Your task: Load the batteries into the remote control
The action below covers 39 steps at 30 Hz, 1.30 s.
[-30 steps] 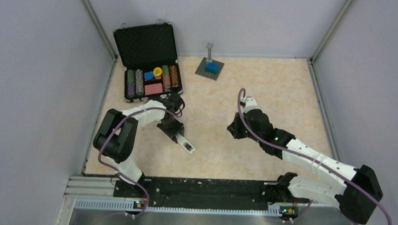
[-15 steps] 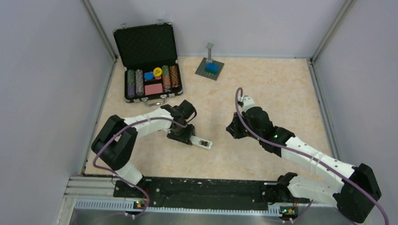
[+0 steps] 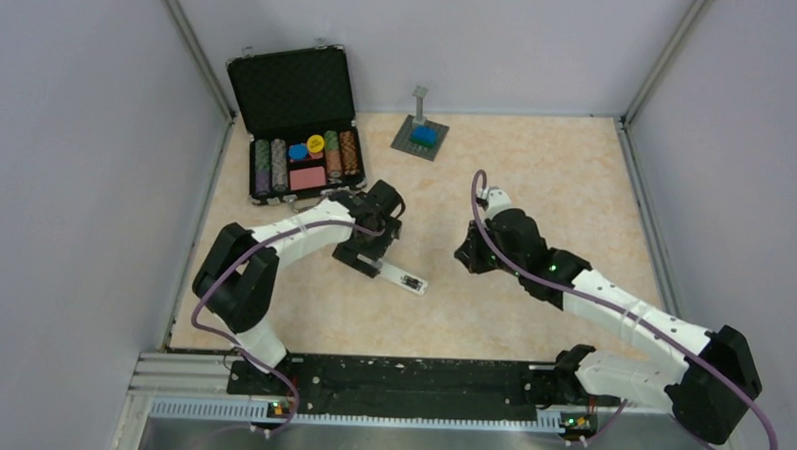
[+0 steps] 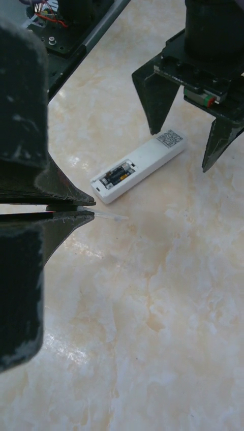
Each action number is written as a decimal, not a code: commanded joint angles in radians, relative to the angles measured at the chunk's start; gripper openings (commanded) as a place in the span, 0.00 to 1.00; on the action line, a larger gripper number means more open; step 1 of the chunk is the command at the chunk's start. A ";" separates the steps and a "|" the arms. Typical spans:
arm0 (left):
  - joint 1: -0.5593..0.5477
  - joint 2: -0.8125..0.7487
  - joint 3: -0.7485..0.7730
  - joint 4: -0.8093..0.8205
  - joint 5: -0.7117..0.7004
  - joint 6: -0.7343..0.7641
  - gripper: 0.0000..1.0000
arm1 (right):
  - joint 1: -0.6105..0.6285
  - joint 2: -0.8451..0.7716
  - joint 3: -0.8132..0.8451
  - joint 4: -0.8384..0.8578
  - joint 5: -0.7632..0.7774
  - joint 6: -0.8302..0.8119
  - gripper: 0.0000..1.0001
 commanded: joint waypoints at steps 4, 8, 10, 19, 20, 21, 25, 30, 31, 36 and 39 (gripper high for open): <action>0.009 -0.201 -0.005 -0.068 -0.294 0.674 0.95 | -0.074 -0.038 0.049 -0.076 -0.065 0.001 0.00; 0.024 -0.351 -0.105 0.242 -0.055 1.293 0.92 | -0.124 -0.084 -0.001 -0.059 -0.118 0.036 0.00; 0.022 -0.378 -0.124 0.315 0.130 1.557 0.92 | -0.128 -0.091 -0.011 -0.055 -0.127 0.038 0.01; 0.015 -0.287 -0.119 0.263 0.447 2.400 0.90 | -0.131 -0.091 -0.004 -0.058 -0.098 0.002 0.01; 0.014 -0.253 -0.102 0.237 0.457 2.445 0.90 | -0.130 -0.093 -0.005 -0.059 -0.088 -0.004 0.01; 0.013 -0.235 -0.089 0.206 0.470 2.494 0.89 | -0.130 -0.094 -0.006 -0.060 -0.078 -0.007 0.01; -0.013 -0.157 -0.128 0.228 0.425 2.638 0.87 | -0.129 -0.092 -0.007 -0.058 -0.067 -0.011 0.01; -0.030 -0.114 -0.151 0.256 0.413 2.698 0.87 | -0.132 -0.096 -0.011 -0.057 -0.065 -0.014 0.01; -0.032 -0.103 -0.148 0.258 0.409 2.706 0.87 | -0.132 -0.096 -0.014 -0.055 -0.066 -0.013 0.01; -0.031 -0.041 -0.110 0.226 0.394 2.755 0.87 | -0.132 -0.086 -0.013 -0.051 -0.070 -0.016 0.01; -0.030 -0.015 -0.107 0.229 0.384 2.786 0.87 | -0.133 -0.083 -0.015 -0.050 -0.070 -0.022 0.01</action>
